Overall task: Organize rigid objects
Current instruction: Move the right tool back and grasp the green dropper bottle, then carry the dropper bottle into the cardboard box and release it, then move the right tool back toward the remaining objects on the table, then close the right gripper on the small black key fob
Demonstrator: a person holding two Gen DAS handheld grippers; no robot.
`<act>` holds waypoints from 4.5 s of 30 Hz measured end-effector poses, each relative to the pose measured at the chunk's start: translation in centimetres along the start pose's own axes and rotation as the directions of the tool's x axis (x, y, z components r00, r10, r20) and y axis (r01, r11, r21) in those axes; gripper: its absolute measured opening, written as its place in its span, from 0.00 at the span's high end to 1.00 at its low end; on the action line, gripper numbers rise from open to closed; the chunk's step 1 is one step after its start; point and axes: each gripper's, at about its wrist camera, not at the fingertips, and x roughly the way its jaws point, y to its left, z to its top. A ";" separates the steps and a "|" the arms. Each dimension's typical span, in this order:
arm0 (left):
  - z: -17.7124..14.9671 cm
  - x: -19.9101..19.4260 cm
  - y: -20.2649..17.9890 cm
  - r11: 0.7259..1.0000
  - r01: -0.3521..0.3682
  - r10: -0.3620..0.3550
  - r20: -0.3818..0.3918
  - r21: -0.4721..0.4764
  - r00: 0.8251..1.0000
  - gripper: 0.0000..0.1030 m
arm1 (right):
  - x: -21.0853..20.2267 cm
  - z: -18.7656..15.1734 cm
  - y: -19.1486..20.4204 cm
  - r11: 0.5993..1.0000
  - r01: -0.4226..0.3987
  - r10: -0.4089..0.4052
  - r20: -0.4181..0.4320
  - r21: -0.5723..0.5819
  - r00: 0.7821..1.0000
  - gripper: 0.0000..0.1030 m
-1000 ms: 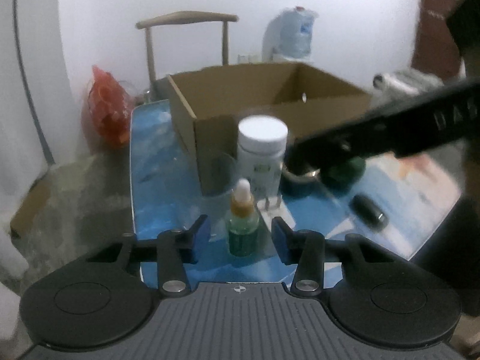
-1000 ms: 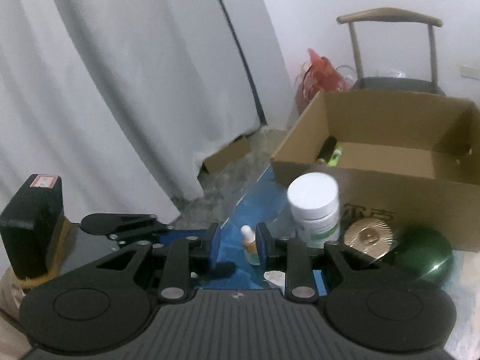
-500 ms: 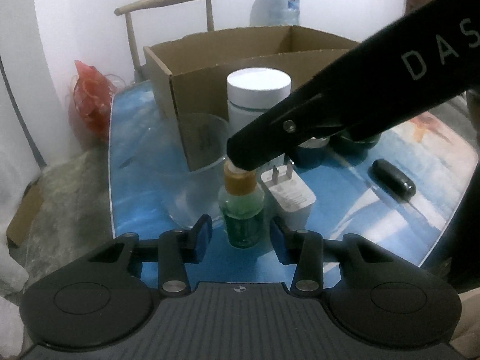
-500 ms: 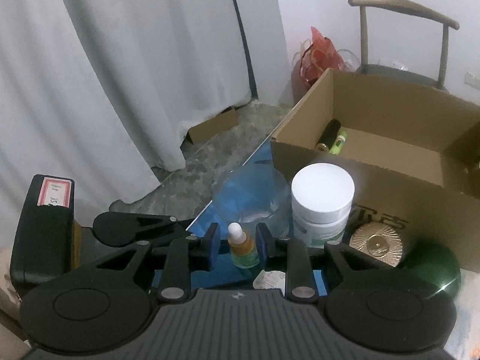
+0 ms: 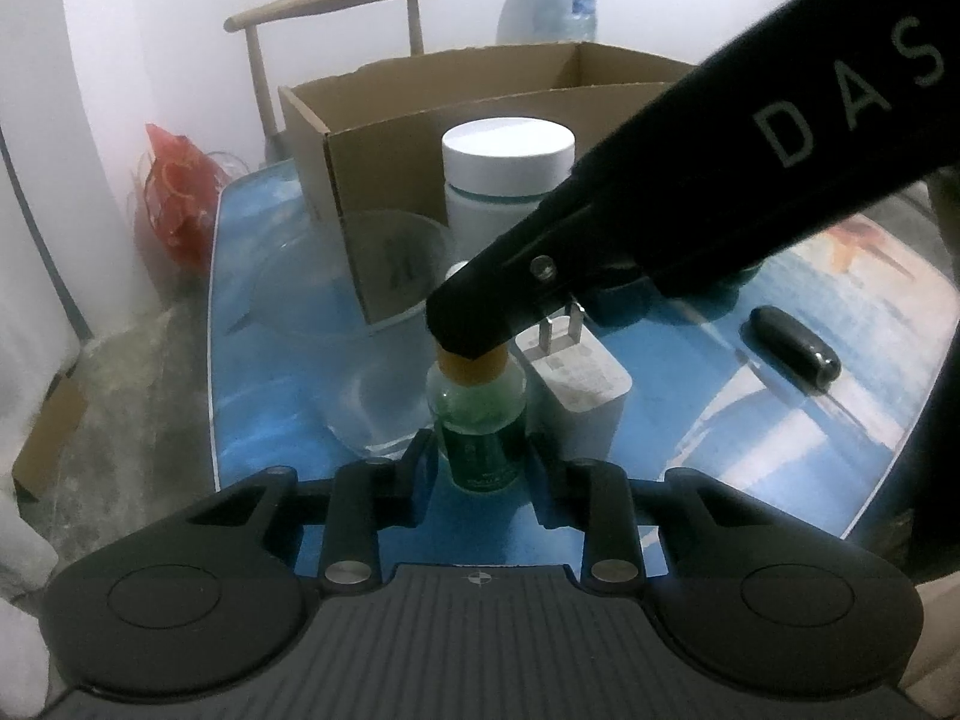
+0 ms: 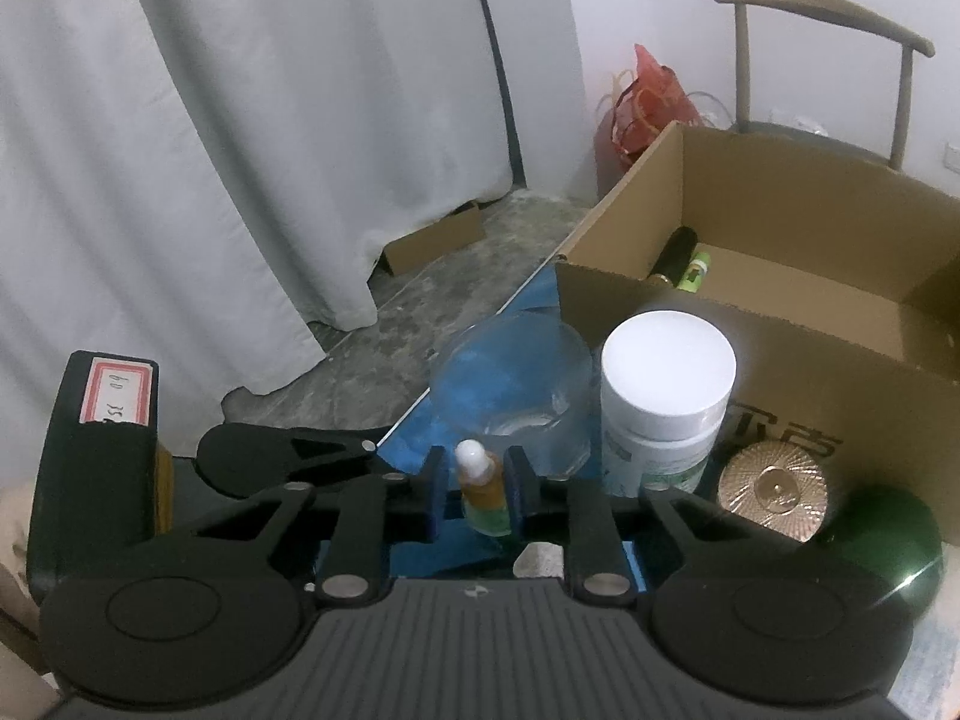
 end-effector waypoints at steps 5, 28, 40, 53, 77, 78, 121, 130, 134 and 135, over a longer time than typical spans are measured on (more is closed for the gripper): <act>-0.1 -1.0 -0.4 1.000 -0.017 0.017 0.015 0.001 1.000 0.71 | -1.1 -0.2 0.8 1.000 -0.014 0.014 0.016 -0.013 1.000 0.82; 12.6 -8.2 0.8 0.987 -0.129 0.102 0.242 0.099 0.965 0.70 | -11.6 9.1 1.0 0.990 -0.006 0.054 0.342 -0.141 0.938 0.82; 17.0 4.0 3.3 0.997 0.020 -0.018 -0.029 0.075 0.999 0.71 | -3.8 12.1 -11.8 0.973 -0.132 0.097 0.185 0.188 0.978 0.82; 16.3 7.4 4.3 0.992 0.001 0.014 -0.120 0.124 0.993 0.68 | 2.1 10.3 -16.7 0.915 -0.215 0.186 0.114 0.342 0.976 0.82; 14.4 -5.3 4.7 0.997 -0.064 0.072 0.204 -0.048 0.976 0.34 | -13.3 4.1 -13.2 0.919 -0.173 0.035 0.364 0.353 0.931 0.81; 13.8 -5.9 4.4 0.997 -0.055 0.067 0.225 -0.059 0.972 0.32 | -14.3 2.8 -13.0 0.917 -0.166 0.017 0.380 0.364 0.925 0.81; 8.2 9.1 -13.2 0.935 0.355 -0.350 -0.170 0.000 0.921 0.46 | -7.5 -15.6 -17.2 0.629 -0.193 0.071 0.192 0.753 0.979 0.77; 7.9 8.9 -13.3 0.947 0.320 -0.310 -0.162 0.039 0.937 0.71 | -6.5 -15.0 -17.0 0.652 -0.147 0.034 0.166 0.744 0.986 0.82; 8.0 8.8 -13.2 0.947 0.320 -0.313 -0.162 0.021 0.936 0.73 | -6.8 -15.1 -16.9 0.653 -0.141 0.018 0.171 0.744 0.985 0.82; 8.1 8.5 -13.2 0.946 0.322 -0.314 -0.157 0.027 0.936 0.73 | -7.1 -15.1 -16.7 0.654 -0.142 0.015 0.174 0.744 0.985 0.82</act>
